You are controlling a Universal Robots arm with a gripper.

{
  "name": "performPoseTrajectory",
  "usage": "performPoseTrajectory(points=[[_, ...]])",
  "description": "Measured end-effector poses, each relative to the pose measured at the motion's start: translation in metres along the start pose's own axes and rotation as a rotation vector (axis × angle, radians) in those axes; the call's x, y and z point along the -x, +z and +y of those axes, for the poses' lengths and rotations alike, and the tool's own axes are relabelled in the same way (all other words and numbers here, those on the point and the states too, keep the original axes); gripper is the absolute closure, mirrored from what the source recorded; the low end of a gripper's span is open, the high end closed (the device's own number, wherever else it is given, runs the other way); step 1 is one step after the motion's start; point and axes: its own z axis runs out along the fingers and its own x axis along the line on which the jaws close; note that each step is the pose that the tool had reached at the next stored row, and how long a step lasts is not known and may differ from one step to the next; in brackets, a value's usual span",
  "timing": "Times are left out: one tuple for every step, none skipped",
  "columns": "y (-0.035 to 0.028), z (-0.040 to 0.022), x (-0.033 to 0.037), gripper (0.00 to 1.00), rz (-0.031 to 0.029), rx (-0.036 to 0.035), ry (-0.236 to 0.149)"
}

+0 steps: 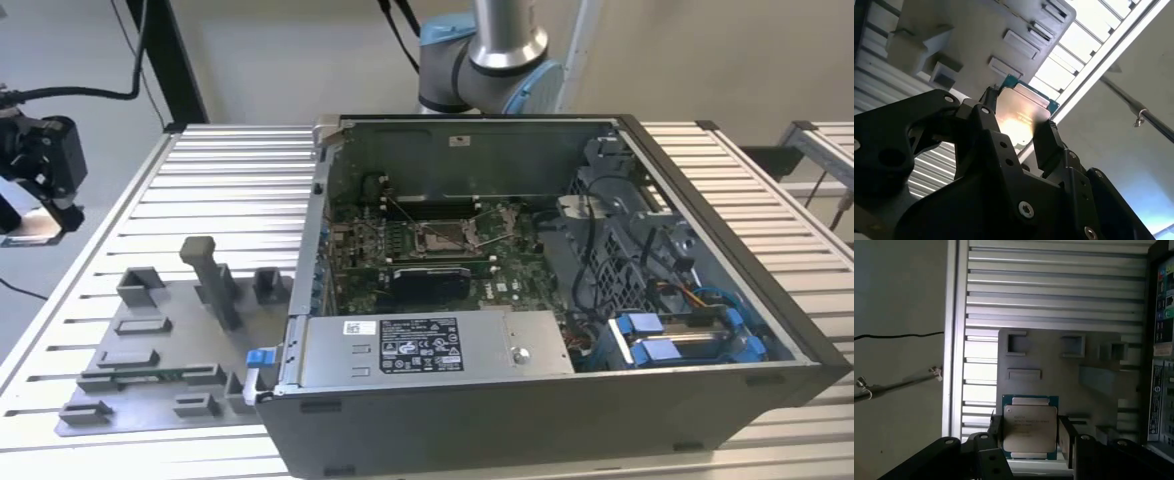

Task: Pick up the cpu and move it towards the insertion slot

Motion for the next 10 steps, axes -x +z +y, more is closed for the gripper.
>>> performPoseTrajectory(points=[[-0.0044,0.0002,0.0000,1.00,0.0000,0.0000,0.000],[-0.0088,0.0003,0.0001,1.00,0.0002,-0.0002,0.000],[-0.0127,0.0005,0.0001,1.00,0.0000,-0.0001,0.000],[-0.0158,0.0007,0.0001,1.00,0.0000,0.0000,0.000],[-0.0188,0.0009,0.0001,1.00,0.0001,-0.0001,0.000],[-0.0218,0.0011,0.0001,1.00,0.0002,-0.0001,0.000],[-0.0255,0.0012,0.0001,1.00,0.0000,0.0000,0.000],[-0.0294,0.0014,0.0002,1.00,0.0000,-0.0001,0.000],[-0.0307,0.0015,0.0002,1.00,0.0002,-0.0007,0.000],[-0.0306,0.0015,0.0002,1.00,0.0000,-0.0004,0.000]])
